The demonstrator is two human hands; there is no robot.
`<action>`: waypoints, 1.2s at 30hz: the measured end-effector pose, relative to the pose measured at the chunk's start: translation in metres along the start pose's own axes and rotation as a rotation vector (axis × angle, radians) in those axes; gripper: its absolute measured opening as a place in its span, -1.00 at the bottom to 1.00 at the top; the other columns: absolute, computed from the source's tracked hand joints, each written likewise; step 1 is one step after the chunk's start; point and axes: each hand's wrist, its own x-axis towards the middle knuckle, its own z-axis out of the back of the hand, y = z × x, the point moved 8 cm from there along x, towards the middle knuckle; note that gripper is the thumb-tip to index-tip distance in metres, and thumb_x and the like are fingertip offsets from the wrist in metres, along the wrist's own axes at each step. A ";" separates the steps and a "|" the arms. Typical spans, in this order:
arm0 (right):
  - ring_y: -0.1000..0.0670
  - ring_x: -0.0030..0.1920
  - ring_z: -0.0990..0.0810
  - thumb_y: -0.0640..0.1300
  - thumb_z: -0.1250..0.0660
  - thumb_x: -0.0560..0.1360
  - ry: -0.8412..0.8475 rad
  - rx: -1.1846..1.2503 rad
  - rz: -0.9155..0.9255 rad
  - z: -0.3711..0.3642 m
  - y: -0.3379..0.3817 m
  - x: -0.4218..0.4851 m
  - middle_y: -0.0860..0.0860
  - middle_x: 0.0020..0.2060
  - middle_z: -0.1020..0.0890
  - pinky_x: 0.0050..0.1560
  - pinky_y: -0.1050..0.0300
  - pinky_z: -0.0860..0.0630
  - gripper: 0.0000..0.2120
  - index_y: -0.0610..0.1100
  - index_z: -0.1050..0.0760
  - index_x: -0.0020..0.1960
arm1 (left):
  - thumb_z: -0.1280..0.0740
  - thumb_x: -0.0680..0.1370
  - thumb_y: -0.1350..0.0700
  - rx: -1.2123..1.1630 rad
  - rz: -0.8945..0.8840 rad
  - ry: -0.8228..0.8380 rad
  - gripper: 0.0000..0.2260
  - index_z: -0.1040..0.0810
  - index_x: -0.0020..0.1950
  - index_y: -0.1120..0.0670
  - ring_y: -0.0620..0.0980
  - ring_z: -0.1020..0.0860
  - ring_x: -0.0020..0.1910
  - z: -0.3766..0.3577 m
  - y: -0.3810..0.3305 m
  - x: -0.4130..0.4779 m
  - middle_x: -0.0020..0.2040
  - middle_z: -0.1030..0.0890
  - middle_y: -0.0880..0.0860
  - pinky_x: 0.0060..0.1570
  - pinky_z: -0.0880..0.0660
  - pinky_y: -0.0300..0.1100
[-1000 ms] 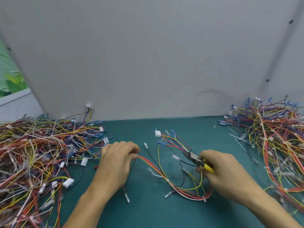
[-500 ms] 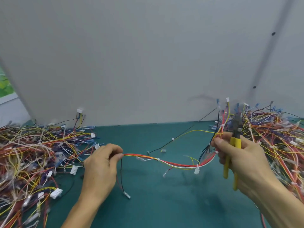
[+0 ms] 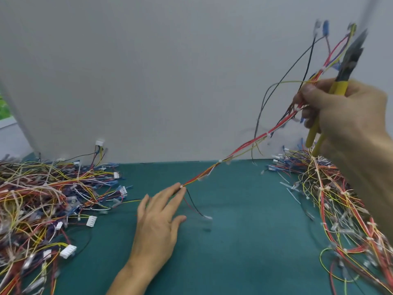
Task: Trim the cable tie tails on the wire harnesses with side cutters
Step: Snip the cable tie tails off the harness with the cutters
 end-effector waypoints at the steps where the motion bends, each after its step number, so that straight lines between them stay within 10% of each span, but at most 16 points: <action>1: 0.05 -0.47 -0.49 -0.16 -0.40 0.47 0.006 -0.006 0.009 0.000 0.004 0.001 0.02 -0.41 -0.66 -0.43 0.19 -0.41 -0.85 -0.05 -0.52 -0.26 | -0.54 0.35 0.28 0.015 -0.028 -0.030 -0.48 -0.56 0.28 0.07 -0.13 -0.44 0.18 0.002 -0.001 0.001 0.24 -0.57 -0.04 0.29 -0.33 0.12; 7: 0.10 -0.47 -0.49 -0.15 -0.38 0.49 0.021 0.003 -0.024 0.002 0.002 -0.006 0.06 -0.43 -0.65 -0.42 0.21 -0.42 -0.84 -0.03 -0.52 -0.26 | -0.41 0.48 0.22 0.018 -0.050 -0.293 -0.94 -0.61 -0.06 0.12 -0.06 -0.54 -0.20 0.044 -0.005 0.007 -0.21 -0.63 -0.08 0.03 -0.36 -0.07; 14: 0.16 -0.52 -0.50 -0.19 -0.39 0.50 0.112 -0.101 -0.095 0.006 -0.010 -0.017 0.09 -0.49 -0.62 -0.43 0.23 -0.40 -0.84 -0.04 -0.50 -0.24 | -0.40 0.44 0.10 0.052 -0.355 -0.101 -0.91 -0.66 -0.25 -0.01 -0.01 -0.59 -0.15 0.028 -0.066 0.005 -0.18 -0.65 -0.11 0.04 -0.49 0.16; 25: 0.11 -0.44 -0.52 -0.25 -0.45 0.41 0.470 -0.433 -0.067 -0.009 -0.045 -0.097 0.00 -0.42 -0.64 -0.32 0.25 -0.47 -0.87 -0.09 -0.58 -0.28 | -0.46 0.37 0.19 0.275 -0.097 -0.326 -0.88 -0.68 -0.15 -0.01 0.07 -0.52 -0.30 0.062 -0.046 0.018 -0.08 -0.62 0.00 -0.25 -0.33 -0.04; 32: -0.11 -0.28 -0.53 -0.17 -0.46 0.43 0.552 -0.310 -0.136 -0.040 -0.098 -0.144 -0.09 -0.33 -0.61 -0.16 -0.03 -0.50 -0.86 0.04 -0.54 -0.18 | -0.38 0.46 0.17 -0.354 0.115 -0.132 -0.74 -0.65 0.13 0.00 -0.20 -0.60 0.06 0.041 -0.037 0.023 0.07 -0.65 -0.17 0.10 -0.49 -0.29; 36: -0.11 -0.31 -0.44 -0.16 -0.47 0.43 0.632 -0.280 -0.110 -0.054 -0.105 -0.157 -0.16 -0.33 -0.54 -0.16 -0.07 -0.48 -0.87 -0.02 -0.52 -0.17 | -0.47 0.38 0.40 -0.843 0.293 -0.068 -0.69 -0.65 -0.01 0.06 -0.03 -0.66 -0.06 0.020 -0.034 0.023 -0.07 -0.71 0.02 -0.03 -0.56 -0.28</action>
